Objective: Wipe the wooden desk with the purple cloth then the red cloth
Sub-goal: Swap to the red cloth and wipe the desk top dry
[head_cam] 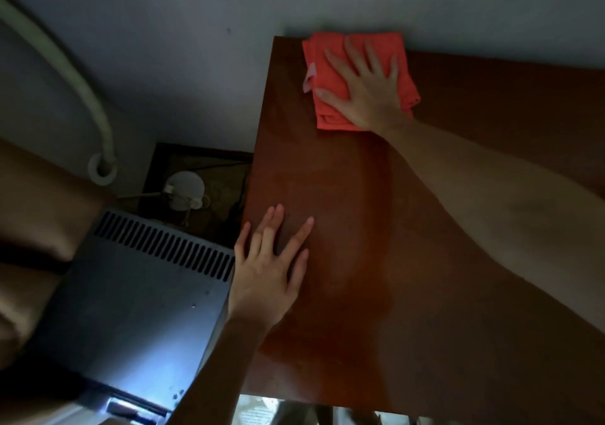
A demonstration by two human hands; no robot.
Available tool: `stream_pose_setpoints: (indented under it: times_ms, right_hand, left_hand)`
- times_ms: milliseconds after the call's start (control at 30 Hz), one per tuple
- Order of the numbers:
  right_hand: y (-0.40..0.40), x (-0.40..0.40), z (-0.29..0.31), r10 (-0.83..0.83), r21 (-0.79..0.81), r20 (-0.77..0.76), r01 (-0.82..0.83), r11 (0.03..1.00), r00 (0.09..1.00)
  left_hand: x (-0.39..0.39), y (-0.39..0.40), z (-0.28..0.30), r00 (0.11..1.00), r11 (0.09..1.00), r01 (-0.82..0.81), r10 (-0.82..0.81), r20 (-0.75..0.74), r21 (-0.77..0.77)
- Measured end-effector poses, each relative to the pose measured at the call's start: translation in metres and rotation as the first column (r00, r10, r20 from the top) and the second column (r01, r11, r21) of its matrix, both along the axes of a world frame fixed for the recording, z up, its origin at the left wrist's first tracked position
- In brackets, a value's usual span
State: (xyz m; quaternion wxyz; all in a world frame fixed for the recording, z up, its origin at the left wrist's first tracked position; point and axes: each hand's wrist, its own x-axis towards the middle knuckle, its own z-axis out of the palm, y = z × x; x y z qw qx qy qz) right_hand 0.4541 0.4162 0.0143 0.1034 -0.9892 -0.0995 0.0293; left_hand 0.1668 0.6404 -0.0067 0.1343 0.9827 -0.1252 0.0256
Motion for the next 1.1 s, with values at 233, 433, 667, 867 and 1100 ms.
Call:
stream_pose_setpoints:
  times_ms: [233,433,667,867,1100]
  right_hand:
    - [0.003,-0.099,-0.001,-0.021,-0.012,-0.012,0.021,1.0,1.0]
    - [0.002,-0.323,-0.002,-0.167,-0.048,-0.004,0.166,0.985,0.986]
    - [0.023,-0.444,-0.003,-0.222,-0.137,-0.075,0.21,0.968,0.972]
    - [0.018,-0.376,-0.005,-0.115,-0.084,-0.016,0.114,0.99,0.993]
    - [0.044,-0.152,-0.01,0.075,-0.053,0.008,-0.074,0.996,0.997]
  left_hand:
    - [0.003,0.004,0.001,0.999,0.999,-0.002,0.0,-0.035,-0.052]
    - [0.004,0.004,0.0,1.0,0.996,0.013,-0.015,-0.027,-0.094]
    - [0.003,0.003,-0.003,1.0,0.996,0.023,-0.024,-0.01,-0.082]
    - [0.003,0.005,-0.003,1.0,0.976,0.01,-0.007,0.011,-0.216]
    - [0.006,0.021,0.019,0.988,0.746,-0.145,0.074,-0.136,-0.65]
